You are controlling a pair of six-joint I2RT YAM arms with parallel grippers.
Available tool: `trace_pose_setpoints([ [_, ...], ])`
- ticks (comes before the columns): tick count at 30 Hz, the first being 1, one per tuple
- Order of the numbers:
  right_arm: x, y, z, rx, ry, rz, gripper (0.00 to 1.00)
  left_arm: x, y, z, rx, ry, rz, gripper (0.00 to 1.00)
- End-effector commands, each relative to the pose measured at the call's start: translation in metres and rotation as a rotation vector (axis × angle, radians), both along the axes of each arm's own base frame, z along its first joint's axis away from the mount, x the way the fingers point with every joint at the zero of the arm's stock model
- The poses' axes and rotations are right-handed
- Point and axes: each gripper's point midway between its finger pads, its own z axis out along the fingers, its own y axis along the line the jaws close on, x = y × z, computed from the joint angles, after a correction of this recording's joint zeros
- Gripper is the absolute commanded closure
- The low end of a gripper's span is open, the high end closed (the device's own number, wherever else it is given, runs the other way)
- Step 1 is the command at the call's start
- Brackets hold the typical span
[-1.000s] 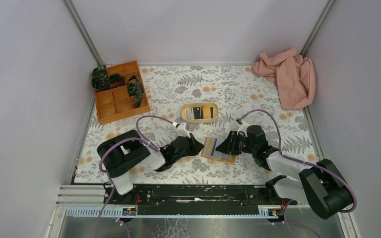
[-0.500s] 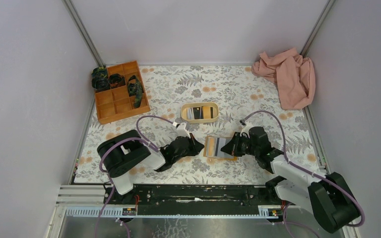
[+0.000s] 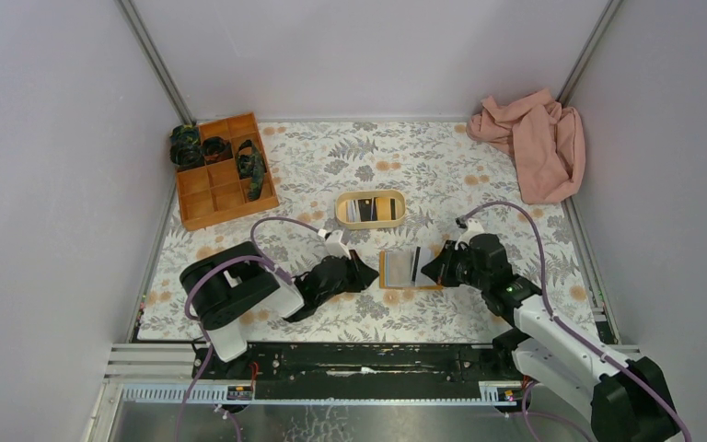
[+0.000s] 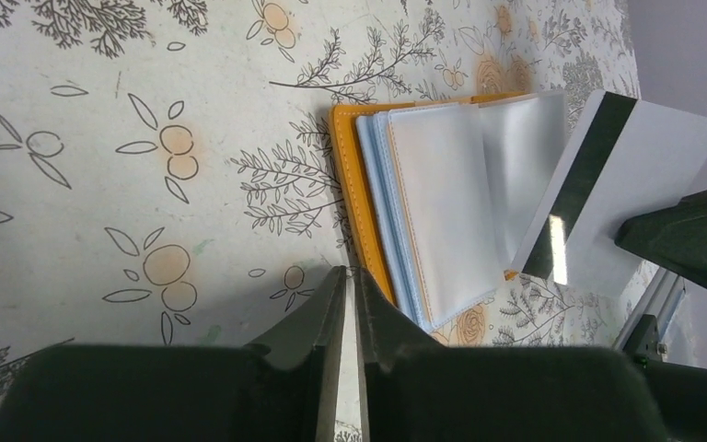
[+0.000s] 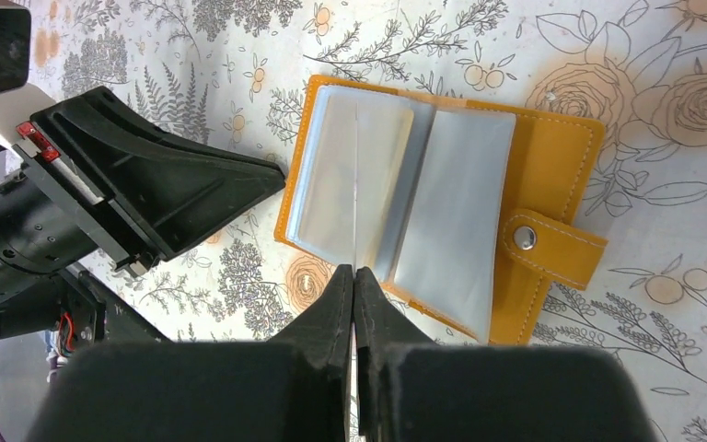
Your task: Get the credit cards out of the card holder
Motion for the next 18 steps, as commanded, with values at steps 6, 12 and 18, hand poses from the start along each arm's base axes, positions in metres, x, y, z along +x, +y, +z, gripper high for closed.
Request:
trace_pose_setpoints([
  [6, 0.003, 0.013, 0.048, 0.097, -0.143, 0.065, 1.0, -0.026, 0.022, -0.012, 0.034, 0.026, -0.058, 0.68],
  [12, -0.016, 0.035, 0.059, 0.229, -0.148, 0.205, 1.0, -0.045, -0.001, 0.049, -0.177, -0.111, -0.228, 0.47],
  [18, -0.031, 0.05, 0.065, 0.35, -0.124, 0.297, 1.0, -0.067, -0.016, 0.096, -0.385, -0.219, -0.375, 0.54],
])
